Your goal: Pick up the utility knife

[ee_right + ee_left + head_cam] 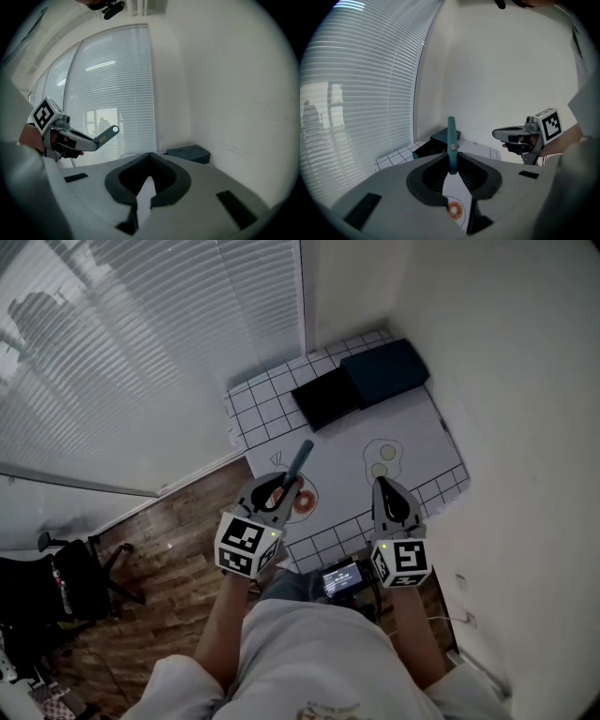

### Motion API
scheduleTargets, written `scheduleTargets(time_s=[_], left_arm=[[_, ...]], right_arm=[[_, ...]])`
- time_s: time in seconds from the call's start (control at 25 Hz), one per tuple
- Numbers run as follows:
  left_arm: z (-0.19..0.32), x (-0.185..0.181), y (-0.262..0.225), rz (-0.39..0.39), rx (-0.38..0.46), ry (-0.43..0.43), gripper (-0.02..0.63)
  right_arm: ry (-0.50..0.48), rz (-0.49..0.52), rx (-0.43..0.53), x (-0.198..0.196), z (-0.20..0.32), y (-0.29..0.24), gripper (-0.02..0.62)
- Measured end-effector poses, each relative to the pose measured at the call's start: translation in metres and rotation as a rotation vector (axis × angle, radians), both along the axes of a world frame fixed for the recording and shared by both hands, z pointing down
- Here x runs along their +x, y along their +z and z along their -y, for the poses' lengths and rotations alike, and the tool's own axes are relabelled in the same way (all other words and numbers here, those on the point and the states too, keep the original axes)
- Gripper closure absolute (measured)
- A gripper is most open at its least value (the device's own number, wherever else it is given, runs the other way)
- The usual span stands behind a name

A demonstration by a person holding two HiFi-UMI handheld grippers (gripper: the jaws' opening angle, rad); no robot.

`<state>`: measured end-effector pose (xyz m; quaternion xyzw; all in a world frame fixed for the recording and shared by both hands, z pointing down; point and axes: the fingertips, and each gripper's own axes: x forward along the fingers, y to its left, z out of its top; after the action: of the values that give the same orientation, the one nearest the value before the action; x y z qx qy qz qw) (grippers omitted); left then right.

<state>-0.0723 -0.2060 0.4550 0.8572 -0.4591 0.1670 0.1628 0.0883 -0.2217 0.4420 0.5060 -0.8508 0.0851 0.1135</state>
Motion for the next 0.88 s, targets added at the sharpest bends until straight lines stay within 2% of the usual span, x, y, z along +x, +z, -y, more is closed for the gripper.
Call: scheduleTargets(time_s=[0.4, 0.88], left_arm=[[-0.008, -0.01, -0.035, -0.023, 0.078, -0.047, 0.532], [-0.017, -0.004, -0.068, -0.047, 0.145, -0.055, 0.532]], right_arm=[[0.01, 0.023, 0.063, 0.003, -0.005, -0.032, 0.589], [-0.023, 0.041, 0.129, -0.006, -0.011, -0.06, 0.589]])
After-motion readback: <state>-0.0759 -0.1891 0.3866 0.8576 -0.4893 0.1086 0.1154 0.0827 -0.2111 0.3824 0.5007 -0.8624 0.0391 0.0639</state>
